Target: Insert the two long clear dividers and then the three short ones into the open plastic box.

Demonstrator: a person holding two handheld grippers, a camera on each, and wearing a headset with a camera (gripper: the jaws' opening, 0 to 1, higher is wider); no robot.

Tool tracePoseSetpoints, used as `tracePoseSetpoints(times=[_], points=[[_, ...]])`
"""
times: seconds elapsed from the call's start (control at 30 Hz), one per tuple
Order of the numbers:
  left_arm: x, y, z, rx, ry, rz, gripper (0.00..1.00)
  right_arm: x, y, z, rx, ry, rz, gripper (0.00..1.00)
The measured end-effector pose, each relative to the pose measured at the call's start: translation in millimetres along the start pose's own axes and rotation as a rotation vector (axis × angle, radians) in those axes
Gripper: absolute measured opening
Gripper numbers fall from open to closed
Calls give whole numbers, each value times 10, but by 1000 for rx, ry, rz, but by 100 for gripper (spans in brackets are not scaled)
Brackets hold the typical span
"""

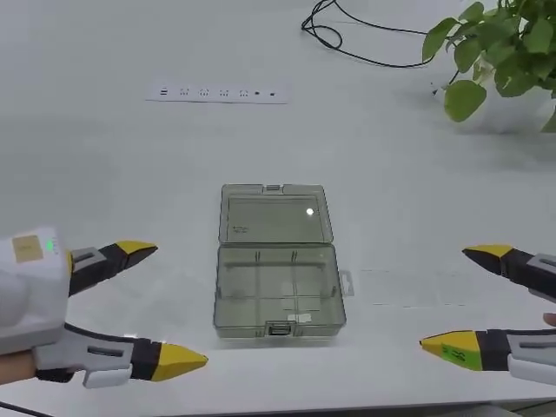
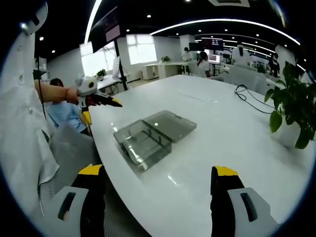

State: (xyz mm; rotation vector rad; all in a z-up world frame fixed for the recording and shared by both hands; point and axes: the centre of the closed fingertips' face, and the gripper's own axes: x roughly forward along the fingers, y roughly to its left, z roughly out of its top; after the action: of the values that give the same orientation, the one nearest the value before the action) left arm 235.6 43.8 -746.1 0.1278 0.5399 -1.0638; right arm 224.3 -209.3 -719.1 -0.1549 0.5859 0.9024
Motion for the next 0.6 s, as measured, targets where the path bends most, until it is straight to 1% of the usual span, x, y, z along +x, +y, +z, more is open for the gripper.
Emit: tracePoseSetpoints(times=[0.07, 0.17, 0.2, 0.27, 0.3, 0.37, 0.43, 0.47, 0.5, 0.57, 0.6], points=[[-13, 33, -13, 4, 2, 12, 96, 0, -5, 5, 2, -3, -1, 89], [-49, 139, -67, -21, 21, 46, 94, 2, -10, 7, 2, -3, -3, 89], [-58, 157, -73, -17, 18, 52, 94, 2, -9, 7, 3, -3, -3, 89], [-87, 232, -143, -33, 45, 80, 93, 3, -8, 3, 2, -3, -2, 89], [-106, 281, -164, -41, 49, 98, 91, 3, -9, -3, 5, -1, -2, 89], [-150, 379, -230, -59, 77, 139, 86, 2, -11, -7, 6, -3, -3, 89], [-176, 441, -252, -68, 73, 154, 85, 2, -9, -12, 8, -3, -3, 89], [-206, 498, -310, -88, 99, 179, 84, 2, -8, -18, 9, -1, -3, 89], [-217, 527, -332, -99, 107, 188, 82, 3, -7, -20, 9, -1, -3, 89], [-256, 616, -391, -111, 130, 224, 78, 5, -7, -19, 11, -3, -3, 89], [-265, 647, -400, -125, 127, 231, 76, 6, -7, -17, 12, -4, -4, 89]])
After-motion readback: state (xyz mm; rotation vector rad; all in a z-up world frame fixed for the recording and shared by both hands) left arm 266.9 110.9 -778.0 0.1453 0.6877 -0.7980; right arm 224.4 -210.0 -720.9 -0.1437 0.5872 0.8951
